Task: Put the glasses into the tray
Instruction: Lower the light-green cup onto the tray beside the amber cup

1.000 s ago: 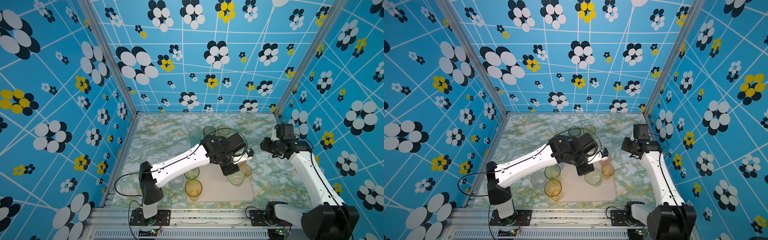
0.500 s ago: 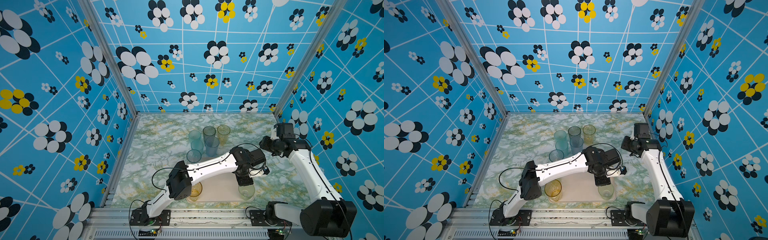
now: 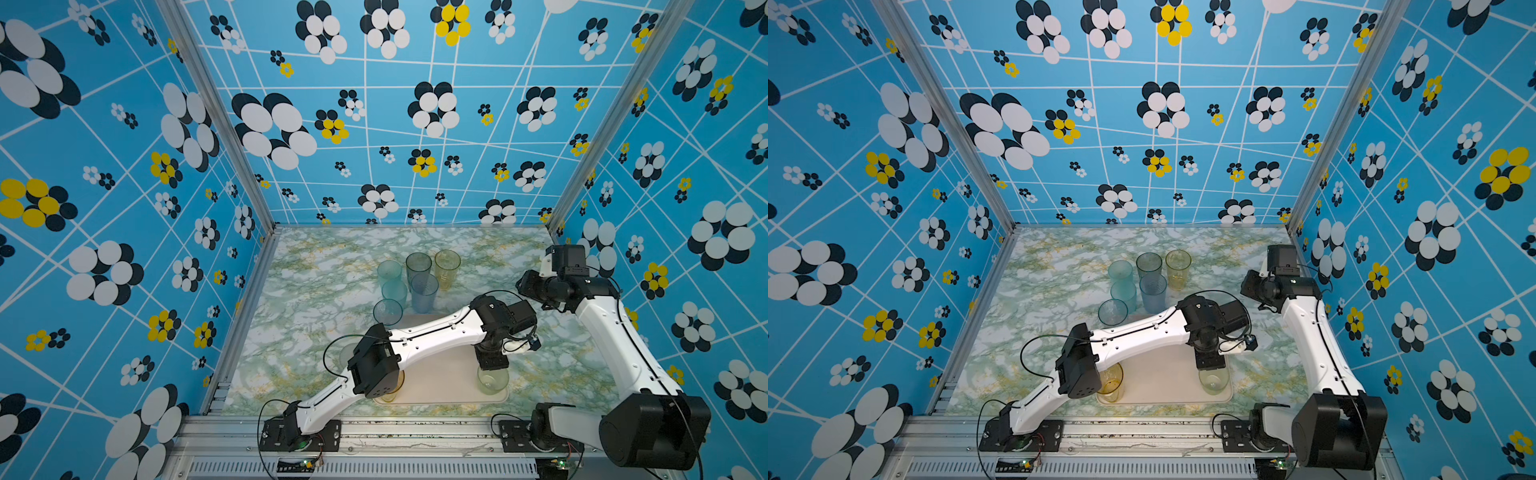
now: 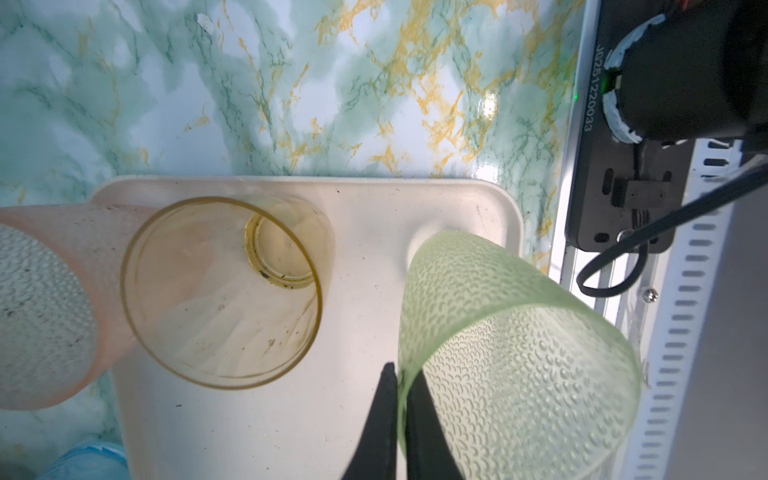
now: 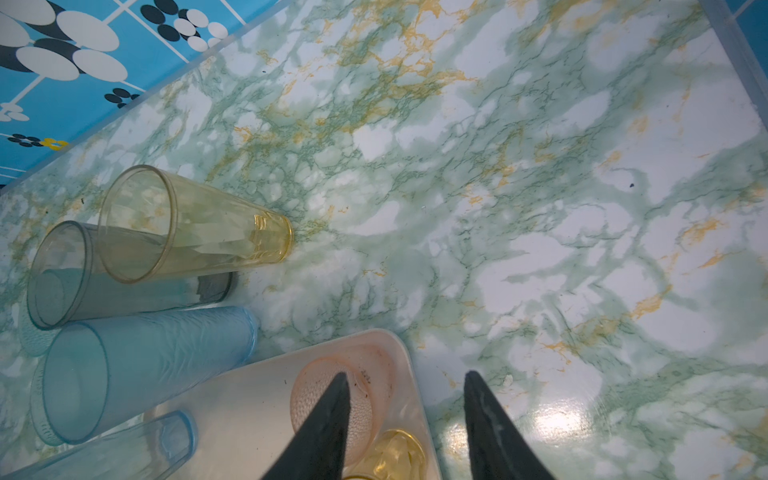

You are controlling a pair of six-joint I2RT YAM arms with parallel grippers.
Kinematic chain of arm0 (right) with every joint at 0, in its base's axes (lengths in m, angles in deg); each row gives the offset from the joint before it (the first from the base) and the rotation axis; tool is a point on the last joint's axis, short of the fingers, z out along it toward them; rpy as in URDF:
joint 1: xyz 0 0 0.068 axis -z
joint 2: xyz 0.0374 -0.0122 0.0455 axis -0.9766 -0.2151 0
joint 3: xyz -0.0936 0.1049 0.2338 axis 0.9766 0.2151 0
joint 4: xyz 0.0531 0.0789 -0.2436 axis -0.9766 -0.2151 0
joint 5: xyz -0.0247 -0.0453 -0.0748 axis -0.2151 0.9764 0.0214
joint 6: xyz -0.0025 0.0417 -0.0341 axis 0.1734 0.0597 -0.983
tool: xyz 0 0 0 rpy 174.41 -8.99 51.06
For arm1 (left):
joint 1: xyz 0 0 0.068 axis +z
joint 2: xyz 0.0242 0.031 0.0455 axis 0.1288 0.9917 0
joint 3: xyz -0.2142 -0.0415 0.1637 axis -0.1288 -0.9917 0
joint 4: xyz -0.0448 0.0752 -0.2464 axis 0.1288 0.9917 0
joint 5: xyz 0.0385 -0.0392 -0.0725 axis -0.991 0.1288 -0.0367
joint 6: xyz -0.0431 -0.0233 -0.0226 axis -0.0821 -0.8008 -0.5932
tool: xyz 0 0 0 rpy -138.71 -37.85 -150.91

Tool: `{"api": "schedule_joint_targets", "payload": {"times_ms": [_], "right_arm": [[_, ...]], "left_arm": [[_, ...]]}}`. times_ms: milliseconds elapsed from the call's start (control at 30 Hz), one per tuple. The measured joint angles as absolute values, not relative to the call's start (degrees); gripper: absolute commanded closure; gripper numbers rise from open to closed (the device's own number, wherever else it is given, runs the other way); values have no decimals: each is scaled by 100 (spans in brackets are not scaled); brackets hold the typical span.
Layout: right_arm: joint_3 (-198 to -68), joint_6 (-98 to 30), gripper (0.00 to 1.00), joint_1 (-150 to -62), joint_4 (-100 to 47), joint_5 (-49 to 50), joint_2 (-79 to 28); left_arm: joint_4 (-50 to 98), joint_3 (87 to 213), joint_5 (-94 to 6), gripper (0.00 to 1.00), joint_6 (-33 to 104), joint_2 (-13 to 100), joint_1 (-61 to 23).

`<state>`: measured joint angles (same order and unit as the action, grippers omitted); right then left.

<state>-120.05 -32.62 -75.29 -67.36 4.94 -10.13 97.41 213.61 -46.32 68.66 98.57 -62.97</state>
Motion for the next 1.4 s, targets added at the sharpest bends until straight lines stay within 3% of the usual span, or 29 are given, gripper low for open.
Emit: {"api": "schedule_joint_targets", "payload": {"times_ms": [633,1100,1400], "right_arm": [[-11985,-3284,53,-7475,-6579,341,-1249],[-11902,-3299,53,-7438,-6430,240,-1267],[-11856,-3299,53,-7424,-6437,220,-1269]], "left_arm": [[9697,21556,-4802,94,6951,10001,-6279],[9549,21674,-4772,77,6954,10112,-6279],[9396,21674,-4732,75,6951,10112,-6279]]}}
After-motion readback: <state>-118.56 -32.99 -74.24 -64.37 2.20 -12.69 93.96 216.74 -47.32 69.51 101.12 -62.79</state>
